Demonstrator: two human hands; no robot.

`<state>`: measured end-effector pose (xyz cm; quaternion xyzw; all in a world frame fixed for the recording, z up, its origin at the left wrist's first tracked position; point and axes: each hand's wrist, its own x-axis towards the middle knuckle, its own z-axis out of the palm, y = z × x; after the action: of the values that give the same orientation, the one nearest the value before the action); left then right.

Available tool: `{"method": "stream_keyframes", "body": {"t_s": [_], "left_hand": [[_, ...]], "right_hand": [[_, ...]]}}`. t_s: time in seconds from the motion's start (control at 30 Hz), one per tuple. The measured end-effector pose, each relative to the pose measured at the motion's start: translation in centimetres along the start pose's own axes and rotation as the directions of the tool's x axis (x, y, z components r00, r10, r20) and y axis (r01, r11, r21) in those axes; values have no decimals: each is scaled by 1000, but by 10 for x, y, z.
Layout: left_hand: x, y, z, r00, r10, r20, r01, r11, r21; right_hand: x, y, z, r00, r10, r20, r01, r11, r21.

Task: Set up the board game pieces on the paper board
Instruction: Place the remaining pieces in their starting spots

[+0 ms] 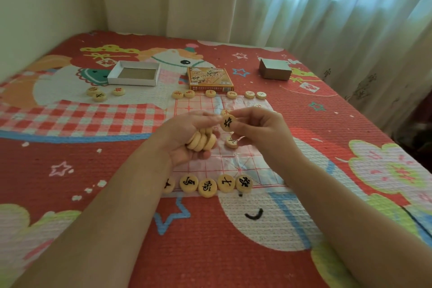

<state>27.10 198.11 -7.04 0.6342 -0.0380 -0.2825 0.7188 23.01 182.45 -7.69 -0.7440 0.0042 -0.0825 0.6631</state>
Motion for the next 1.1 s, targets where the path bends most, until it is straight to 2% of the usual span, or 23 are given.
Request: {"method": "stream_keyframes", "body": {"t_s": [0.1,0.2,0.27,0.33,0.4,0.53,0.7,0.77,0.83,0.97,1.1], "left_hand": [[1,9,-20,999,11,-42,-21,967,-254],[-1,13,-41,997,1,-80,-49,803,-595],[0,12,-50,994,-4,-112,-78,696,-713],[1,9,-53,993,-2,-119,-90,642,-761],[2,8,-54,994,-4,-111,-83,640,-764],[4,7,-50,995,-30,-90,-43,706,-707],[6,6,-50,994,-63,-93,-15,749,-663],[6,5,-49,993,-65,-95,-12,766,-642],[6,4,-48,994,-64,-87,-2,791,-612],[5,5,-43,998,-49,-43,25,896,-443],[2,5,-31,1000,-19,-20,14,971,-237]], "right_hand": [[8,-8,10,999,21,-28,-23,997,-75],[14,-11,28,992,116,56,-98,961,-258],[16,-9,40,977,172,126,-103,897,-430],[19,-5,50,967,192,166,-74,839,-538],[21,0,58,967,180,180,-31,785,-618],[23,6,64,977,144,157,16,683,-730],[21,3,63,985,68,157,80,628,-774],[20,0,61,990,21,141,90,672,-735],[20,-3,57,995,-21,100,81,758,-647],[21,-9,45,996,-93,18,92,898,-431],[20,-8,36,987,-120,105,149,931,-333]]}}
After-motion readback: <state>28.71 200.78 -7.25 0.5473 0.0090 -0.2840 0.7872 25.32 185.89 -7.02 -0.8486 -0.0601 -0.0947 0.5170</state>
